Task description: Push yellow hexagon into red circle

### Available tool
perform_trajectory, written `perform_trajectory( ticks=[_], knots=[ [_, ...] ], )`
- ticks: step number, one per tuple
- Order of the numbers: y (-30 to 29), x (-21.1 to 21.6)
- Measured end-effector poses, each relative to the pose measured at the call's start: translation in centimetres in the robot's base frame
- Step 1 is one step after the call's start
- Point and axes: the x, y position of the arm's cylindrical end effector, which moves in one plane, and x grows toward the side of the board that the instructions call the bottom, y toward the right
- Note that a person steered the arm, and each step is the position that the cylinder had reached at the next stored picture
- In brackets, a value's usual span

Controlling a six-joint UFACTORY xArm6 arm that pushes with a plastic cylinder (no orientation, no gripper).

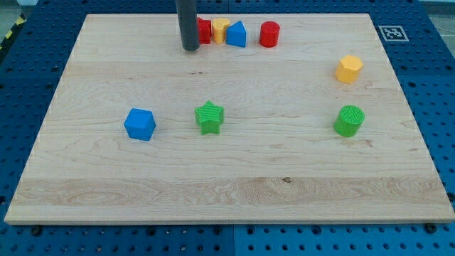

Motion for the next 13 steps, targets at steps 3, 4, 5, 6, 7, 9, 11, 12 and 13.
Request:
perform_trajectory(
  ticks=[3,4,5,6,7,9,11,12,13],
  knots=[
    [2.0,4.3],
    [7.1,5.7],
    [14.0,5.7],
    [20.4,6.8],
    [22.0,10.5],
    [30.4,13.6],
    [26.5,8.1],
    [23.5,4.9],
    [25.0,6.8]
  ],
)
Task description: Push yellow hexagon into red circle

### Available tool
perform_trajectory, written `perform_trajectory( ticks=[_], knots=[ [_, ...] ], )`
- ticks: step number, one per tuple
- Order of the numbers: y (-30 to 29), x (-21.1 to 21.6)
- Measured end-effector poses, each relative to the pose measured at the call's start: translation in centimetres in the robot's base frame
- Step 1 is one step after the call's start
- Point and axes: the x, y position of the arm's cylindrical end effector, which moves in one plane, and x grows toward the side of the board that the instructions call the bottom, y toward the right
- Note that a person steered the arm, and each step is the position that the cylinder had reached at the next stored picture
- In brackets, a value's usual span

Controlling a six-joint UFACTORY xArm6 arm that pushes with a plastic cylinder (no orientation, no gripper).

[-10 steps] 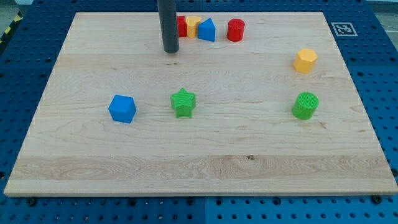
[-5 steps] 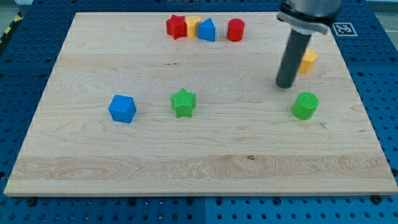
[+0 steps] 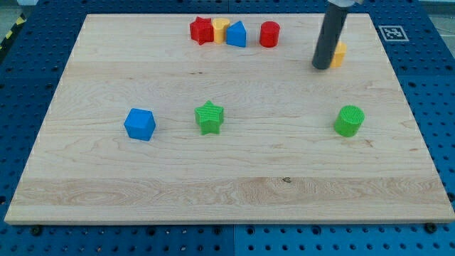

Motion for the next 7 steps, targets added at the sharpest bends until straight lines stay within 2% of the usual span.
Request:
perform_trajectory(
  ticks=[1,2,3,5,6,7],
  knots=[
    [3.8,5.5],
    [7.5,5.6],
    [6.5,2.0],
    [-1.4,-5.8],
    [-2.4,-7.2],
    [-2.3,-6.1]
  ],
)
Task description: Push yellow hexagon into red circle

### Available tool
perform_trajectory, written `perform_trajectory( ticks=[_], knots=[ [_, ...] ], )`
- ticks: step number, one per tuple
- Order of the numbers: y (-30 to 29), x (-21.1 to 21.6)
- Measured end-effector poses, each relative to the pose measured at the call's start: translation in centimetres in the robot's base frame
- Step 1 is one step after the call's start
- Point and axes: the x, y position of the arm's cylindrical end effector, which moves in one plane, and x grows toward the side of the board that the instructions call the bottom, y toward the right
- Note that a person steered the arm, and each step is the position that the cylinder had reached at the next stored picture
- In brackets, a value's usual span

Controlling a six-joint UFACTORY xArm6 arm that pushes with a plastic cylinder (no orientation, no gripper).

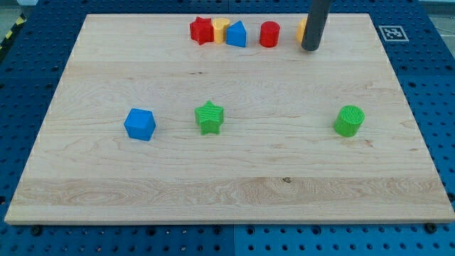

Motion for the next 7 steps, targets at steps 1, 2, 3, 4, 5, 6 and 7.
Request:
perform_trajectory(
  ticks=[1,2,3,4,5,6,7],
  knots=[
    [1.4,-0.6],
    [1.5,-3.9],
    [0.7,-6.6],
    [0.6,-5.7],
    [5.6,-1.5],
    [12.8,-3.2],
    [14.7,-10.5]
  ],
)
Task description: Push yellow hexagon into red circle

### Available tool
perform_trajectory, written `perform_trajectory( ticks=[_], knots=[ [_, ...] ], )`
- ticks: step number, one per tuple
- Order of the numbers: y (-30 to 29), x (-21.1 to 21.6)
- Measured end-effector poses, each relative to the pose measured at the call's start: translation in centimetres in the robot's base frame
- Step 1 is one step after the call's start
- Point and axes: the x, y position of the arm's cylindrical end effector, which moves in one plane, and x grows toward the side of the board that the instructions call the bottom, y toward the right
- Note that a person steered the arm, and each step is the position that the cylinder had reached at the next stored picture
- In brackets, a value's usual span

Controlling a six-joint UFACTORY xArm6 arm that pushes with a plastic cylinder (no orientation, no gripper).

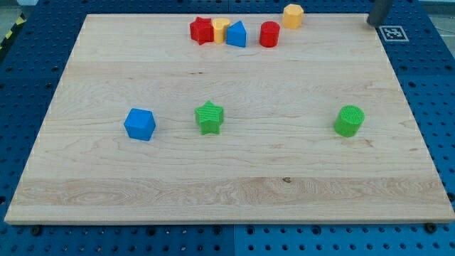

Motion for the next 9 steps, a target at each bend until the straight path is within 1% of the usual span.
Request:
perform_trajectory(
  ticks=[3,5,7,9],
  knots=[
    [-1.8,-0.1],
    [-13.8,0.1],
    [-17.4,0.0],
    [-23.3,0.0]
  ],
)
